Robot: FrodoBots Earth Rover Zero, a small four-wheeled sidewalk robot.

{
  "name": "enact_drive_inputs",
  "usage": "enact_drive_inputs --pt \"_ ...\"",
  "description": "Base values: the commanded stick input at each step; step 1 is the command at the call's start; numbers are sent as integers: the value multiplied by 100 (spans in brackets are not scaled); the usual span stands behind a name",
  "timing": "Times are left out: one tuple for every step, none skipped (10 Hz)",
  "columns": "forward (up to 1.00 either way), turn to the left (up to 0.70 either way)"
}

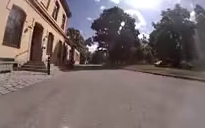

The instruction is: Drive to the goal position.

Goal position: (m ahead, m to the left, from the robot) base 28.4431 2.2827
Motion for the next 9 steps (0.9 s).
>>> enact_drive_inputs --pt "85 0" --pt "85 0" --pt "85 0" --pt "85 0" --pt "85 0" --pt "85 0" --pt "85 0" --pt "85 0" --pt "85 0"
